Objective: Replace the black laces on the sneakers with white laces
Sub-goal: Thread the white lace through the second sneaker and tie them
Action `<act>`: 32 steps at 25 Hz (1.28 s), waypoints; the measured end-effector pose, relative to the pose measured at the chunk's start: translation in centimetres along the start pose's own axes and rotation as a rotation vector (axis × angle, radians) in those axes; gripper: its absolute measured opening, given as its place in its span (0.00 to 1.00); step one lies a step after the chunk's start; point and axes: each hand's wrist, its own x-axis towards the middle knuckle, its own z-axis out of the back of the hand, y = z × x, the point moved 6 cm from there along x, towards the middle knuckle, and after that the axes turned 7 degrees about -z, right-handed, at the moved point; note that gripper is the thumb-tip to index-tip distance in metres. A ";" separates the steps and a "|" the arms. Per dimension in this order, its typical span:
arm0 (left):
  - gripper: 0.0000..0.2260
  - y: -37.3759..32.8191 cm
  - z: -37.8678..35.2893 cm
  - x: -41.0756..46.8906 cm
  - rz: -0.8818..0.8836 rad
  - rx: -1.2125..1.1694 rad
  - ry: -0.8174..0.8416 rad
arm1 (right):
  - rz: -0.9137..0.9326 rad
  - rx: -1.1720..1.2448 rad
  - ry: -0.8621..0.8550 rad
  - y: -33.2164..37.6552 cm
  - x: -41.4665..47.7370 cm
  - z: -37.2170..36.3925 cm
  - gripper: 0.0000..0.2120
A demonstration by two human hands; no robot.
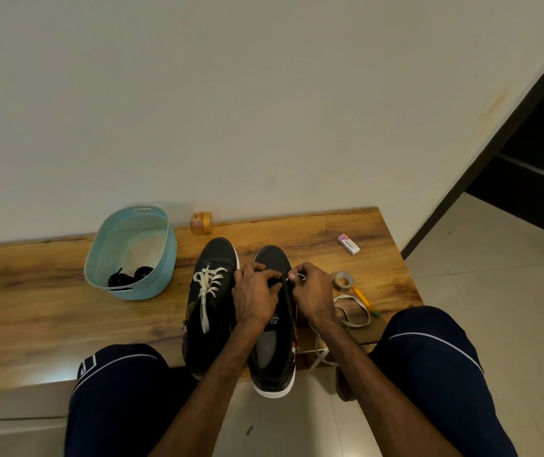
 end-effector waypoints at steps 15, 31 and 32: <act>0.03 1.9 2.8 0.2 0.096 -0.478 -0.217 | 0.168 0.113 0.198 2.3 -0.5 -0.8 0.04; 0.09 3.7 1.7 0.4 0.178 -0.373 -0.035 | 0.186 0.085 0.212 2.9 0.1 -1.6 0.05; 0.10 4.1 1.7 0.3 0.202 -0.432 -0.018 | 0.203 0.014 0.236 2.9 0.0 -1.9 0.05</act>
